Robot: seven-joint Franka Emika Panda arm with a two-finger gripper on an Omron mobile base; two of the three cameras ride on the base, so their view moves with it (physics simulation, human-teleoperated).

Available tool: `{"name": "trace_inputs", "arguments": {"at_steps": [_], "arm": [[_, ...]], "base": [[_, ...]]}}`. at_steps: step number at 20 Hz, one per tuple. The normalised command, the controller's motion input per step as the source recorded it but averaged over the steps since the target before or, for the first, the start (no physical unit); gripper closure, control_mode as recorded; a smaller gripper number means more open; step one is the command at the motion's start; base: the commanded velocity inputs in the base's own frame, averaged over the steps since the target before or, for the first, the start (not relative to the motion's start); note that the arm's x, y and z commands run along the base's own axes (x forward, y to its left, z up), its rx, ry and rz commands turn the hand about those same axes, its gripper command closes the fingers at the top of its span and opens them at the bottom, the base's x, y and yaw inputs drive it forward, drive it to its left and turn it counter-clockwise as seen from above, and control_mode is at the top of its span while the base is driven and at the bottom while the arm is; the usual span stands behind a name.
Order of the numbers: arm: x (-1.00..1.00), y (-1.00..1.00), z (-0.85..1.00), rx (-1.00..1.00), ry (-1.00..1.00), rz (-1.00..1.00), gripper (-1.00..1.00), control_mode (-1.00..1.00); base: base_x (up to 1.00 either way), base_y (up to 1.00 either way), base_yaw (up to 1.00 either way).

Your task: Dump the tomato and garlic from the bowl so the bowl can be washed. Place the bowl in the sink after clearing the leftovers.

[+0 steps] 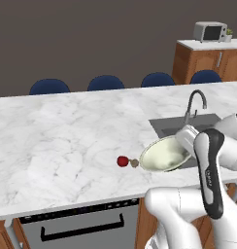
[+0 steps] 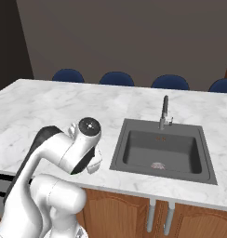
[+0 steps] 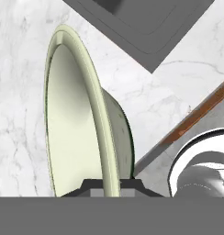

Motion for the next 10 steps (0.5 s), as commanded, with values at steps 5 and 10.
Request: {"name": "trace_inputs", "arguments": {"at_steps": [5, 10], "arm": [[0.0, 0.0, 0.0, 0.2, -0.13, -0.01, 1.0, -1.0], [0.0, -0.09, 0.0, 0.1, -0.02, -0.03, 1.0, -1.0]], "base": [[0.0, 0.0, 0.0], [0.0, 0.0, 0.0]]}}
